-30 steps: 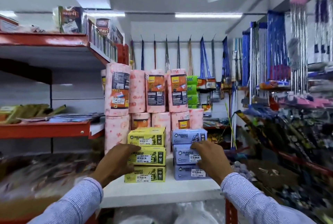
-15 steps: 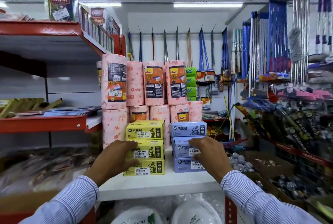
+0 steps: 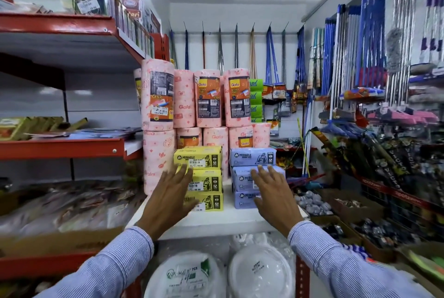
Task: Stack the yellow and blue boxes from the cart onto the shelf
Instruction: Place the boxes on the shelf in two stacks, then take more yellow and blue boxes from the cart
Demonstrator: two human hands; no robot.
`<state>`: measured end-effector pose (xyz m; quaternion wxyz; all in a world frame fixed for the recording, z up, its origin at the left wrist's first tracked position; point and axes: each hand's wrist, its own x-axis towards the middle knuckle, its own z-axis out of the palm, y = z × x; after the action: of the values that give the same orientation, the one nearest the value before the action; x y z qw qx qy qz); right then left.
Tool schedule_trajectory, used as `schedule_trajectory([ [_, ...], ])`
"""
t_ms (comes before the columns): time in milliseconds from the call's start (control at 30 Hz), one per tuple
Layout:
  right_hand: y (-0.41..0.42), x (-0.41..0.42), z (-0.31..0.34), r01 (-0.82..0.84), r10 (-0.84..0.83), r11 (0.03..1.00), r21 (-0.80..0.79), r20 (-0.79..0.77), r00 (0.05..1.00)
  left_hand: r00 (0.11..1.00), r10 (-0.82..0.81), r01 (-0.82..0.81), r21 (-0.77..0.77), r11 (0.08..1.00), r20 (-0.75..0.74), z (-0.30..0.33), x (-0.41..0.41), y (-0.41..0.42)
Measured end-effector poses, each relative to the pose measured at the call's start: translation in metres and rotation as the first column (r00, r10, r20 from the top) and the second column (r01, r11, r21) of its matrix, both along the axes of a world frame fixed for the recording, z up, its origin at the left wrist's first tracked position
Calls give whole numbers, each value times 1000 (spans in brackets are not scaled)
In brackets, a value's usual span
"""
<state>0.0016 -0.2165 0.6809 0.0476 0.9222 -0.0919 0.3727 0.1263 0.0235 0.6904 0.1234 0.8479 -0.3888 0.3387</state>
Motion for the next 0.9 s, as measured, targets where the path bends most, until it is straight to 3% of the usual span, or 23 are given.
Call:
schedule_trajectory([
  [100,17,-19,-16,-9,10,999,37,-36,999,995,-58,60,-11,998,79,-23,-23,2],
  [200,35,-51,-41,-20,22,999,25,-60,998,987,-147,148,1,989,68,-55,-58,9],
  [467,65,-133,-168,-14,52,991,132,-288,956,952,-221,245,95,965,-212,-190,-118,29],
  [700,64,-167,-312,87,100,955,285,-582,807,838,-141,298,225,928,-528,-331,-155,34],
  [900,66,-183,-450,217,217,890,401,-792,571,661,27,340,332,880,-750,-474,-189,31],
])
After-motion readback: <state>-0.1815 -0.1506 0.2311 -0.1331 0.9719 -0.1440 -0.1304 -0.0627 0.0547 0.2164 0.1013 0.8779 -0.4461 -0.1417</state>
